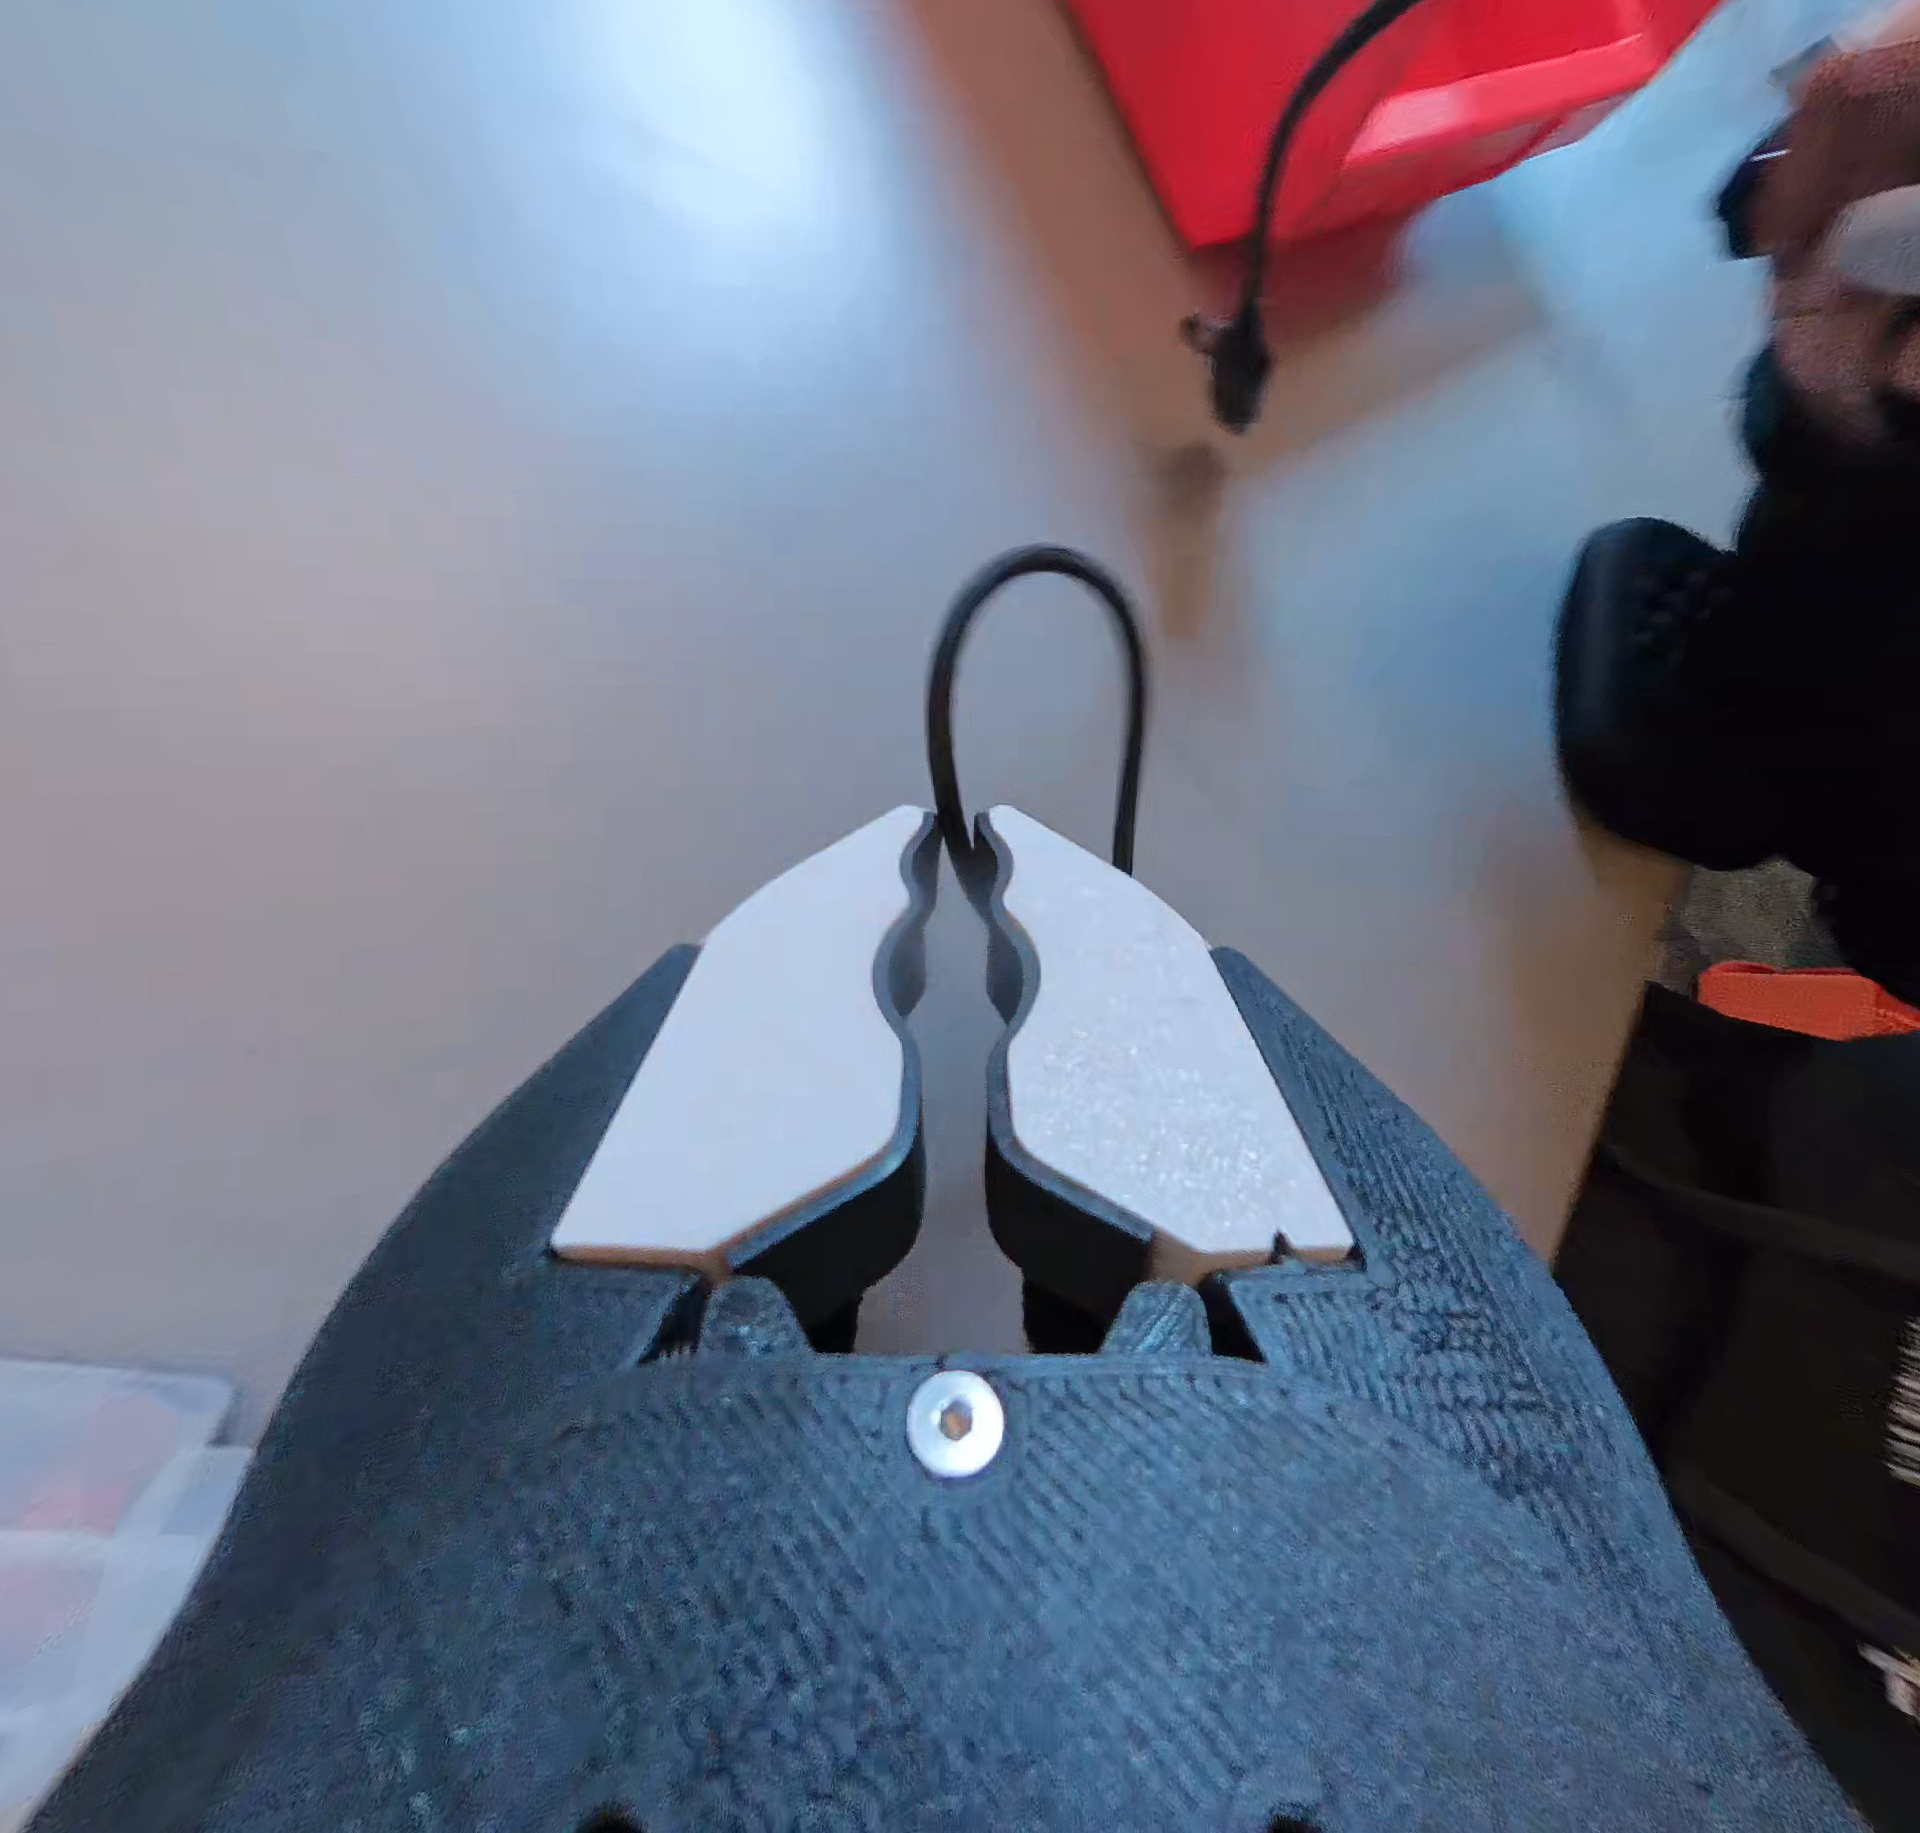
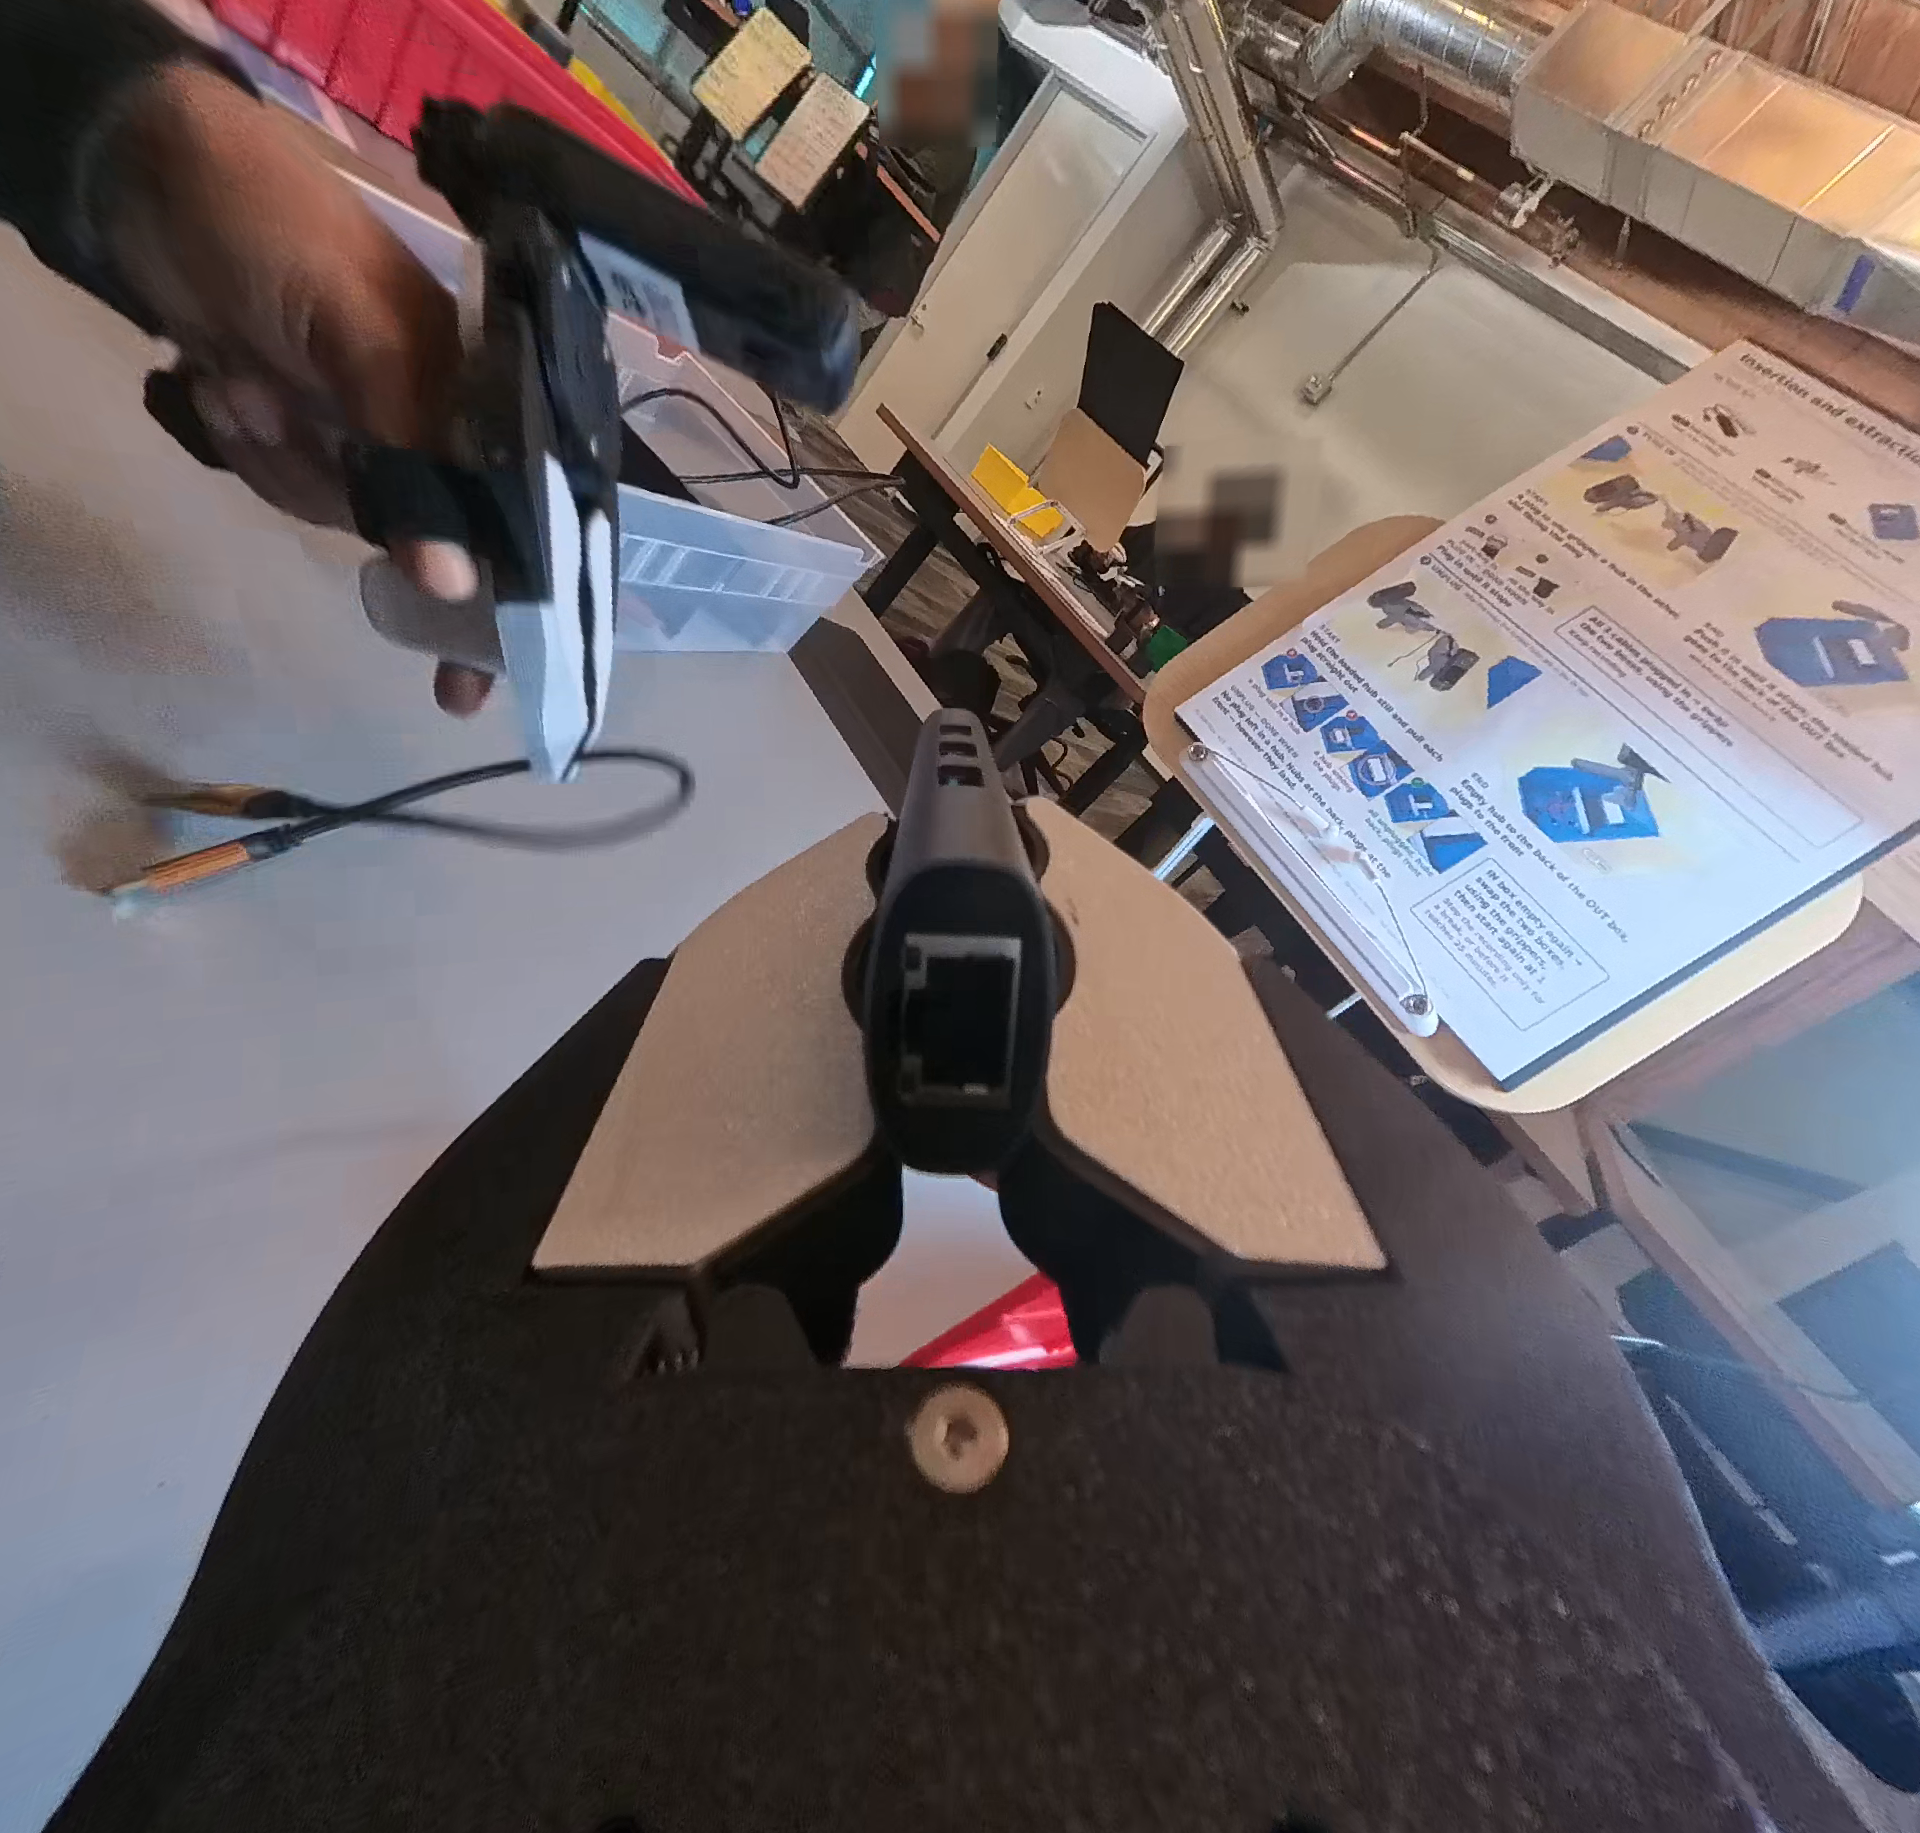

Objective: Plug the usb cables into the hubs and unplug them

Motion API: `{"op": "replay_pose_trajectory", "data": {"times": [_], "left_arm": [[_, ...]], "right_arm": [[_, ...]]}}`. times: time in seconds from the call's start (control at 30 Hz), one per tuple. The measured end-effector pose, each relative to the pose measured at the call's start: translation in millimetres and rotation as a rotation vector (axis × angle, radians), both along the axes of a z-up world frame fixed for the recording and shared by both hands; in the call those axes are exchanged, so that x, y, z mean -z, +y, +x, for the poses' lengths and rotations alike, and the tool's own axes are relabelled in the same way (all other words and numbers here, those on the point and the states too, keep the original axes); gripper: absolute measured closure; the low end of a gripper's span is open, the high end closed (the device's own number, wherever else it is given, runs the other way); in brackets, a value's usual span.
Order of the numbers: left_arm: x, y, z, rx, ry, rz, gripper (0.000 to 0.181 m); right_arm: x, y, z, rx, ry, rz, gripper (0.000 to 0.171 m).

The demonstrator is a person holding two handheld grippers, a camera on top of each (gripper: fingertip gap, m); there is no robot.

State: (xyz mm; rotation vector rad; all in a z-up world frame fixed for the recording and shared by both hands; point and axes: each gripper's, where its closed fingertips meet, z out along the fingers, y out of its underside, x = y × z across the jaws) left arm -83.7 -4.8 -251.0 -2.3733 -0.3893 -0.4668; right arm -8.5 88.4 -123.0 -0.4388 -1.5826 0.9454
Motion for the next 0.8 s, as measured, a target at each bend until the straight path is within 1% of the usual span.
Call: {"op": "replay_pose_trajectory", "data": {"times": [0.07, 0.13, 0.23, 0.33, 0.43, 0.5, 0.63, 0.7, 0.73, 0.77, 0.8], "left_arm": [[9, 5, -12, 0.017, 0.070, -0.017, 0.169], [1, 7, -17, 0.111, 0.206, 0.019, 0.163], [-8, -2, 3, 0.424, 0.436, 0.029, 0.159], [8, -26, 20, 0.773, 0.701, -0.089, 0.152], [22, -39, 32, 1.004, 0.836, -0.186, 0.149], [26, -41, 34, 1.133, 0.922, -0.220, 0.147], [34, -38, 38, 1.330, 0.981, -0.238, 0.141], [41, -36, 42, 1.388, 0.946, -0.244, 0.142], [45, -34, 45, 1.391, 0.922, -0.247, 0.146], [47, -32, 48, 1.382, 0.882, -0.242, 0.155], [48, -28, 54, 1.356, 0.822, -0.221, 0.169]], "right_arm": [[2, 2, 0, 0.005, -0.004, 0.003, 0.153], [2, 4, 0, 0.007, -0.005, 0.003, 0.153], [3, 6, -2, 0.006, -0.010, -0.004, 0.153], [5, 7, -3, 0.006, -0.021, -0.008, 0.153], [8, 7, -5, 0.007, -0.031, -0.010, 0.154], [10, 7, -6, 0.009, -0.037, -0.011, 0.153], [13, 10, -8, 0.013, -0.050, -0.020, 0.153], [14, 12, -8, 0.015, -0.055, -0.024, 0.153], [15, 12, -7, 0.016, -0.056, -0.026, 0.153], [15, 13, -7, 0.018, -0.056, -0.027, 0.153], [14, 14, -7, 0.018, -0.056, -0.029, 0.153]]}}
